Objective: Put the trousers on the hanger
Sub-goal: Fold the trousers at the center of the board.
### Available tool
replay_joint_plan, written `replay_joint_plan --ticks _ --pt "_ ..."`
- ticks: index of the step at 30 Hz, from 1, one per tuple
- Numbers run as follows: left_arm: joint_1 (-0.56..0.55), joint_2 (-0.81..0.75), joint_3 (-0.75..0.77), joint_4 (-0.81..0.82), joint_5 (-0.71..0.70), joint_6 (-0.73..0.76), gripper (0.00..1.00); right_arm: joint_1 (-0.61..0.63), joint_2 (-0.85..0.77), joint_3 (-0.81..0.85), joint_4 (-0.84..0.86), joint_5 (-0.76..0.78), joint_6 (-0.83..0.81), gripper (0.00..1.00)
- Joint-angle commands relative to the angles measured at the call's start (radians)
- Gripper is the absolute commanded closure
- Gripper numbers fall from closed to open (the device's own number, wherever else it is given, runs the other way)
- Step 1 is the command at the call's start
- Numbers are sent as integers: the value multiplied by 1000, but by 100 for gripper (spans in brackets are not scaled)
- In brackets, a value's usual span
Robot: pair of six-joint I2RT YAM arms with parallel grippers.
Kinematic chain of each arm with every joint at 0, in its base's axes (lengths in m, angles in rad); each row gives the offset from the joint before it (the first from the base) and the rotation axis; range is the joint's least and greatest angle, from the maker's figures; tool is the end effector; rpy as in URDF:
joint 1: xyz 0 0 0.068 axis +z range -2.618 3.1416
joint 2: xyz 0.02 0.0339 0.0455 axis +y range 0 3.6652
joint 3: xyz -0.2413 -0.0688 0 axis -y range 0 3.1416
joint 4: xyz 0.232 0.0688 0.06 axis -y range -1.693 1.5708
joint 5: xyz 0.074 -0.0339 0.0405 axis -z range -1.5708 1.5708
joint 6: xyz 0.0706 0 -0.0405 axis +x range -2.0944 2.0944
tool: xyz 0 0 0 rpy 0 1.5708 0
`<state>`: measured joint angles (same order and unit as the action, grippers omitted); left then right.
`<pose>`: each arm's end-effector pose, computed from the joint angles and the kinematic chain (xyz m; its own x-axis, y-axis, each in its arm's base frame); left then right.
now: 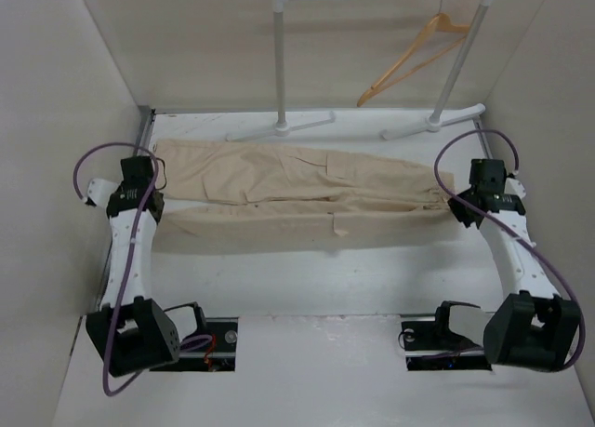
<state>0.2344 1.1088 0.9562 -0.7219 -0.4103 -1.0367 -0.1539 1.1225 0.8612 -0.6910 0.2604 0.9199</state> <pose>0.2268 0.0831 0.2471 0.0176 -0.8073 -0.5899 -0.8774 0.2704 -0.3963 0.2319 -0.0544 0.2131 -0.2526 0.8171 -0.5182 0.8196 0.4653 0.3342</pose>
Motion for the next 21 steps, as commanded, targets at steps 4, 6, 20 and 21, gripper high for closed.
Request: replay_joint_plan --ticks 4,6,20,21 --pt "-5 256 292 163 -82 75 98 33 202 263 68 16 -15 93" --pt "-7 351 389 183 -85 92 98 33 294 353 79 4 -22 93" --pt "-82 1213 1330 82 -79 230 92 14 945 985 27 -69 -44 88" --pt "-80 1259 1384 70 -78 236 89 10 980 1028 27 -81 -35 83"
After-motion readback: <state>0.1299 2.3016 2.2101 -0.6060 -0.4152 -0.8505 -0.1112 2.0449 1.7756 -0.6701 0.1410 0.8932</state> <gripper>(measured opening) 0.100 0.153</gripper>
